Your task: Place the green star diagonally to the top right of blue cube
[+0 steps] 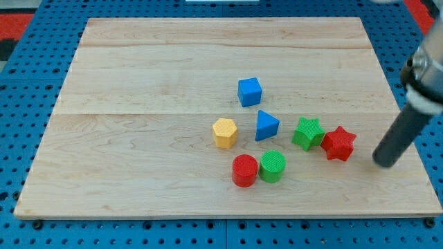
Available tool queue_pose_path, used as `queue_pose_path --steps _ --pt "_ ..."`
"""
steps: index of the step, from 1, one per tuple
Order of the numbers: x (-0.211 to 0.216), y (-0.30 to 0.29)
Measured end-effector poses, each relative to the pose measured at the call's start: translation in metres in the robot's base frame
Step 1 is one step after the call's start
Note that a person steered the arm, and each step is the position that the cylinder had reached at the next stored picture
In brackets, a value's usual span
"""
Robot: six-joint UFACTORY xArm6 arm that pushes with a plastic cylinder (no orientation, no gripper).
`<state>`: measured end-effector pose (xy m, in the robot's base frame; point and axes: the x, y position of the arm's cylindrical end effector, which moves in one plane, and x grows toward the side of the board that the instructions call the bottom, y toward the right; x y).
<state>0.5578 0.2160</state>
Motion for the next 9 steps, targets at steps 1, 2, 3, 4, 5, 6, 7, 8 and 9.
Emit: queue_pose_path --steps 1,2,3,4,5,6,7,8,9 --pt "-0.034 -0.095" --pt "-0.081 -0.095" --pt "-0.097 -0.117" --pt "-0.082 -0.133" --pt "-0.1 -0.11" --pt "-0.13 -0.088" --pt "-0.185 -0.075" --pt "-0.215 -0.046" --pt "-0.206 -0.04"
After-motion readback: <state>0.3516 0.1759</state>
